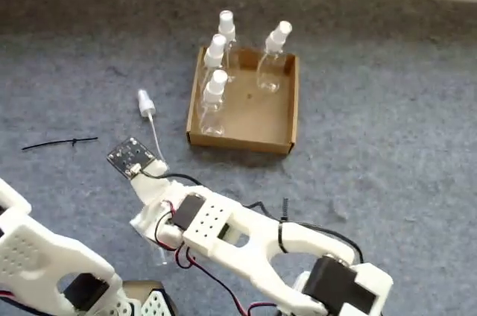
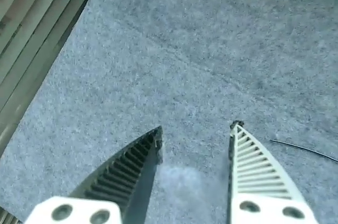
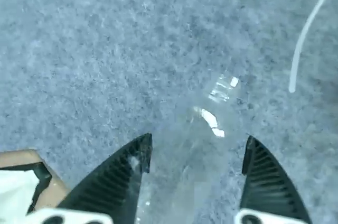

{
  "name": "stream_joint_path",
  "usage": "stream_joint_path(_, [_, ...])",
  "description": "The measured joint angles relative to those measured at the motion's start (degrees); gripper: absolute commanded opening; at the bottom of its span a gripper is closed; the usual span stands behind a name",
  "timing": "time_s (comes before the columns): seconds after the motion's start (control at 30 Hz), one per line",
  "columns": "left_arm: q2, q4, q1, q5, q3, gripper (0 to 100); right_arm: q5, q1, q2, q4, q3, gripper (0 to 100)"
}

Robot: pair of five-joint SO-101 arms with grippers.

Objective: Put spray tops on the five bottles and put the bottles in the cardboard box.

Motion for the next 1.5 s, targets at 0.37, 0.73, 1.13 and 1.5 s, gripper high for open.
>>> stream_joint_path(0.37, [0.0, 0.5, -0.3, 0.0, 0.0, 19, 0.0, 0.3, 4.2, -0.4, -1.2, 1.1])
stream_joint_path(0.73, [0.0, 0.5, -0.4, 0.0, 0.0, 19, 8.4, 12.9, -18.9, 19.7, -1.5, 0.4])
stream_joint_path(1.13, [0.0, 12.5, 16.4, 3.0, -1.9, 19, 34.5, 51.2, -42.1, 32.7, -1.5, 0.4])
stream_joint_path(1.5, [0.6, 11.5, 40.8, 12.2, 4.9, 19, 41.8, 79.6, -15.3, 15.9, -1.5, 0.4])
